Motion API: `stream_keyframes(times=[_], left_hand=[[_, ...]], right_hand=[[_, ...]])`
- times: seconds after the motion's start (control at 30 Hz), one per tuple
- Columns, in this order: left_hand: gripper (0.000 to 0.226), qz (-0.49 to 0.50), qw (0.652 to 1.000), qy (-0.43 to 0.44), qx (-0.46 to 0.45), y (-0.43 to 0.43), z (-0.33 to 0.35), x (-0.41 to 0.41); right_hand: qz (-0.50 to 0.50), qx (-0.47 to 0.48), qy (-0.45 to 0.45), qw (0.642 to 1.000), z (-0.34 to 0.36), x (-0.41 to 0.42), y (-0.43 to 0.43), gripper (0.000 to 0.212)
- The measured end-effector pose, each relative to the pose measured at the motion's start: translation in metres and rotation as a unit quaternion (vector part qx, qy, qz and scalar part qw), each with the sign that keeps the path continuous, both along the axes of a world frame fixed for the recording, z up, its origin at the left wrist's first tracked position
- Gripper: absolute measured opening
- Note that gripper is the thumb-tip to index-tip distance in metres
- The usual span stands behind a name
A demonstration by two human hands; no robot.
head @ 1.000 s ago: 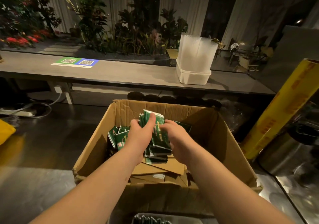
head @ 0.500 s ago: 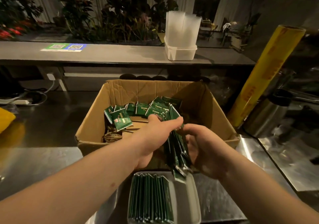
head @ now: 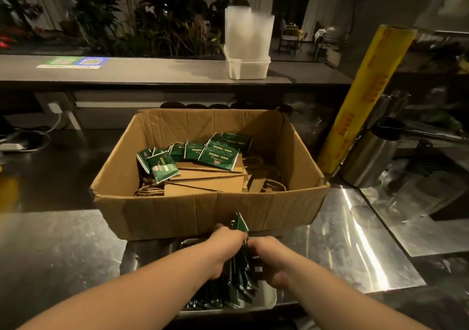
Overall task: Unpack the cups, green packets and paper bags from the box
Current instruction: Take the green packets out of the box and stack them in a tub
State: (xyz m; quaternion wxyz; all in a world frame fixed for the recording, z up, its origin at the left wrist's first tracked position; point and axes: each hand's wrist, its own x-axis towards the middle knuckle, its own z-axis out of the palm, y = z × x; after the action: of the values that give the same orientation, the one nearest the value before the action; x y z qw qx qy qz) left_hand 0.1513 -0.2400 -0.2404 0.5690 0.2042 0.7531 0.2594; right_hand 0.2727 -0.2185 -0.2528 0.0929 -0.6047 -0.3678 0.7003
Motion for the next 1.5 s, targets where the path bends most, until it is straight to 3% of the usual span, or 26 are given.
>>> stream_keyframes(times=[0.27,0.43,0.7,0.9,1.17,1.5], left_hand=[[0.064,-0.027,0.999,-0.021,-0.034,-0.002,-0.015,-0.002],[0.042,-0.078,0.996,-0.022,-0.035,-0.001,-0.016,-0.016],[0.048,-0.116,0.993,0.032,-0.022,0.001,-0.026,-0.025],[0.019,-0.178,0.981,0.078,-0.008,-0.002,-0.031,-0.028],[0.026,-0.178,0.980,0.083,-0.011,-0.001,-0.042,-0.025],[0.011,-0.160,0.985,0.061,-0.025,-0.003,-0.035,-0.034]], right_hand=[[-0.002,-0.043,-0.010,0.999,-0.020,0.000,0.008,0.024],[-0.015,-0.089,-0.019,0.996,-0.027,-0.001,0.012,0.028],[0.037,-0.137,-0.065,0.988,-0.025,0.003,0.017,0.038],[0.040,-0.108,-0.090,0.989,-0.039,-0.004,0.015,0.035],[0.051,-0.109,-0.072,0.990,-0.041,-0.002,0.012,0.028],[0.079,-0.102,-0.050,0.990,-0.050,-0.006,0.016,0.028]])
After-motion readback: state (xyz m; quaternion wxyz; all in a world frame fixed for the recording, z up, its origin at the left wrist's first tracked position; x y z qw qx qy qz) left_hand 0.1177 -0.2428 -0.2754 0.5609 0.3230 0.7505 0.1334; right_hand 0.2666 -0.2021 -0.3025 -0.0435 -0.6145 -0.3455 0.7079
